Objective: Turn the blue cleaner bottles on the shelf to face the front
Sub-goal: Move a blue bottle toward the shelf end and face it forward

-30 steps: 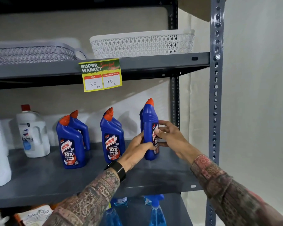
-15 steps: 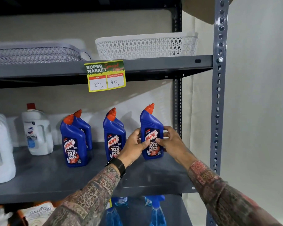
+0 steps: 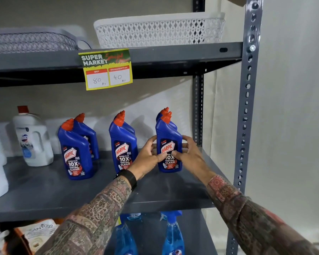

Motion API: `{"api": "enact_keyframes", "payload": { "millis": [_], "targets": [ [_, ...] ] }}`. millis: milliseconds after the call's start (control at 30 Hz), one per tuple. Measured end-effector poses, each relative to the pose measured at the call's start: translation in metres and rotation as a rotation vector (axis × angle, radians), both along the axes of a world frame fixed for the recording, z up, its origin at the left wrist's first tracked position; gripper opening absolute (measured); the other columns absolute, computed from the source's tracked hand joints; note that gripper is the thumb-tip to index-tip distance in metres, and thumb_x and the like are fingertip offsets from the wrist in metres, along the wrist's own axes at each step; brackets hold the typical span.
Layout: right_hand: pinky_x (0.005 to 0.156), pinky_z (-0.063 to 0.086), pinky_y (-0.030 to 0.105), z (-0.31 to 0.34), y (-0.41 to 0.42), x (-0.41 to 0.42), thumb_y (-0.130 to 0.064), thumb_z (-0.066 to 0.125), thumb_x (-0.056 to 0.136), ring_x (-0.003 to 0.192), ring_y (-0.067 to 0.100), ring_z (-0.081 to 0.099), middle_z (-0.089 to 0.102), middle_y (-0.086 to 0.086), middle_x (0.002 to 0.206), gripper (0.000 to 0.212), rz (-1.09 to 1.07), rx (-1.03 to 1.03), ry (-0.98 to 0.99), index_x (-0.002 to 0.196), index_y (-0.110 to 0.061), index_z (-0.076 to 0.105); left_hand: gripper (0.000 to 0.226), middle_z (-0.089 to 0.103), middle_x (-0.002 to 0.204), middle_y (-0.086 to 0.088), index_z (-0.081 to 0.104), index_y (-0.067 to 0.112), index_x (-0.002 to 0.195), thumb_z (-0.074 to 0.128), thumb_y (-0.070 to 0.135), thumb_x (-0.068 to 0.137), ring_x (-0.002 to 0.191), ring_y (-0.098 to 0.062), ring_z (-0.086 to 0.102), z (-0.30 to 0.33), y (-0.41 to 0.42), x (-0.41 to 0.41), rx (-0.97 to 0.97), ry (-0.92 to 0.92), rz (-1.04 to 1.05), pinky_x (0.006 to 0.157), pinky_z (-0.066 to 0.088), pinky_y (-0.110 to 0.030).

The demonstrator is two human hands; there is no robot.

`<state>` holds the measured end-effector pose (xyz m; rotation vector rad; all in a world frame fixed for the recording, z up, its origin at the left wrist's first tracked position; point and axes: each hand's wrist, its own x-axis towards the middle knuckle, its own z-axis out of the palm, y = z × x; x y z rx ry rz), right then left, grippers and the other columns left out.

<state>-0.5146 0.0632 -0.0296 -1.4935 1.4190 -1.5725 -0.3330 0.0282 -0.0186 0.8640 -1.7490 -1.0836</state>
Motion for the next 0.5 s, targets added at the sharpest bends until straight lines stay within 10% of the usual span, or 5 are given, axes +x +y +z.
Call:
{"api": "enact_keyframes", "payload": {
  "millis": [500],
  "targets": [
    [0.073, 0.049, 0.015, -0.023, 0.045, -0.007, -0.03, 0.08, 0.087, 0.098, -0.003, 0.064, 0.064, -0.024, 0.107, 0.049, 0.047, 0.012, 0.172, 0.12, -0.042, 0.046, 0.044, 0.066, 0.128, 0.018, 0.05, 0.034, 0.139, 0.068, 0.024, 0.1, 0.115, 0.009, 0.062, -0.024, 0.044, 0.008, -0.095, -0.133, -0.017, 0.091, 0.055, -0.017]
  ]
}}
